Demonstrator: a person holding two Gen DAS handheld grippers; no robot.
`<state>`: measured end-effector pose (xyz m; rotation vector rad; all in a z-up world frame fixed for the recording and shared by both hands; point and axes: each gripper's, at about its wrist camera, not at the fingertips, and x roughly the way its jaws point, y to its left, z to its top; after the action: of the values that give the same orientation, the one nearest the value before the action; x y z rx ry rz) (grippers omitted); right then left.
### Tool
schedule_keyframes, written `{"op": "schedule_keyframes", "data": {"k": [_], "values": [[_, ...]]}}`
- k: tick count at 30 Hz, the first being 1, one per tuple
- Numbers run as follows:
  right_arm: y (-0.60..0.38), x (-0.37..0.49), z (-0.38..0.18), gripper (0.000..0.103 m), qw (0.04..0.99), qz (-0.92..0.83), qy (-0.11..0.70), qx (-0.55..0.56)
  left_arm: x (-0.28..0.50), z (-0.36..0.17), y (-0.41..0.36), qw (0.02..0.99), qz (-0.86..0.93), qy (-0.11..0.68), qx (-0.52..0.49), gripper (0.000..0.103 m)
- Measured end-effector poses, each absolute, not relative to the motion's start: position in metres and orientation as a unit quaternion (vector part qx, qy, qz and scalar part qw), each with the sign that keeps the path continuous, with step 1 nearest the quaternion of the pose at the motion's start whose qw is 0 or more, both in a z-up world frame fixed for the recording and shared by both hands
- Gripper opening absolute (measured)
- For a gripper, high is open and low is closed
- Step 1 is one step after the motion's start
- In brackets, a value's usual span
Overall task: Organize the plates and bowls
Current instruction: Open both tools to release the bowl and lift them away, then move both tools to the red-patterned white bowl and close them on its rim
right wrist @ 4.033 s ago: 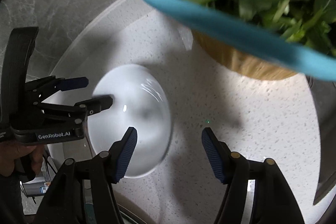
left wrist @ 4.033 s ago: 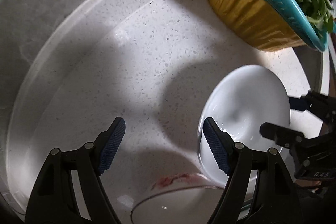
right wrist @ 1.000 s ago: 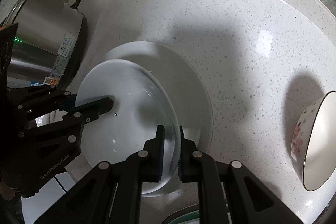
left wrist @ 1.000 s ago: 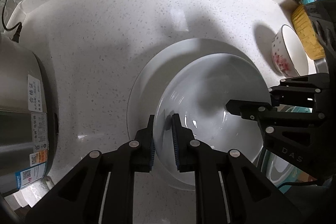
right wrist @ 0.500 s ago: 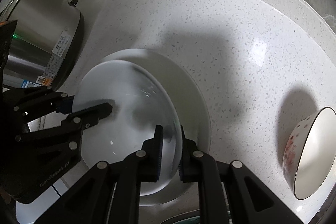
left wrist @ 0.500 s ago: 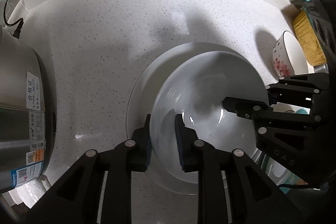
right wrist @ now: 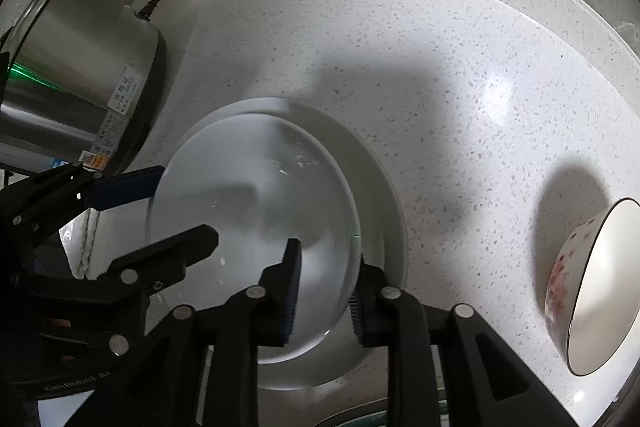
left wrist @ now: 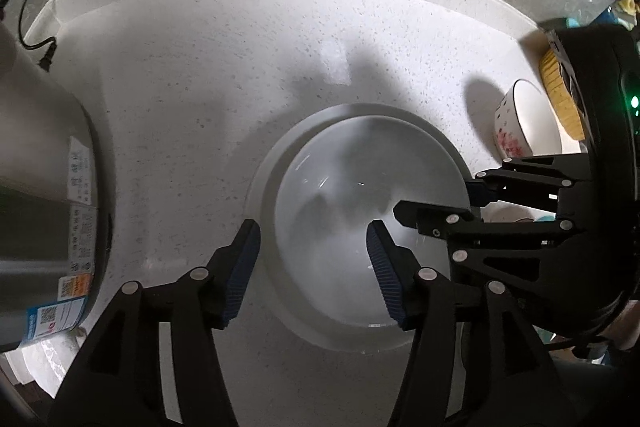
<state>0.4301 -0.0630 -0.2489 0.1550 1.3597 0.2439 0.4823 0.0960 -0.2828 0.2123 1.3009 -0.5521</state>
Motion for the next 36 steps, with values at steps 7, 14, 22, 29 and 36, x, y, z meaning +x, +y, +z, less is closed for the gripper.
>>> {"op": "schedule_keyframes", "data": {"k": [7, 14, 22, 29, 36], "values": [[-0.078, 0.414, -0.21, 0.075, 0.793, 0.103, 0.594, 0.08, 0.481, -0.248, 0.113, 0.776, -0.253, 0.573, 0.073, 0.071], [-0.141, 0.383, -0.166, 0.103, 0.82, 0.082, 0.55, 0.134, 0.48, -0.211, 0.093, 0.783, -0.287, 0.549, 0.05, 0.103], [-0.255, 0.333, -0.139, 0.103, 0.839, -0.006, 0.51, 0.188, 0.471, -0.185, 0.015, 0.781, -0.331, 0.524, 0.083, 0.103], [-0.326, 0.31, -0.177, 0.103, 0.815, -0.051, 0.527, 0.237, 0.469, -0.214, -0.075, 0.747, -0.347, 0.552, 0.129, 0.103], [-0.344, 0.317, -0.22, 0.078, 0.794, -0.049, 0.55, 0.255, 0.474, -0.26, -0.125, 0.731, -0.331, 0.569, 0.18, 0.101]]}}
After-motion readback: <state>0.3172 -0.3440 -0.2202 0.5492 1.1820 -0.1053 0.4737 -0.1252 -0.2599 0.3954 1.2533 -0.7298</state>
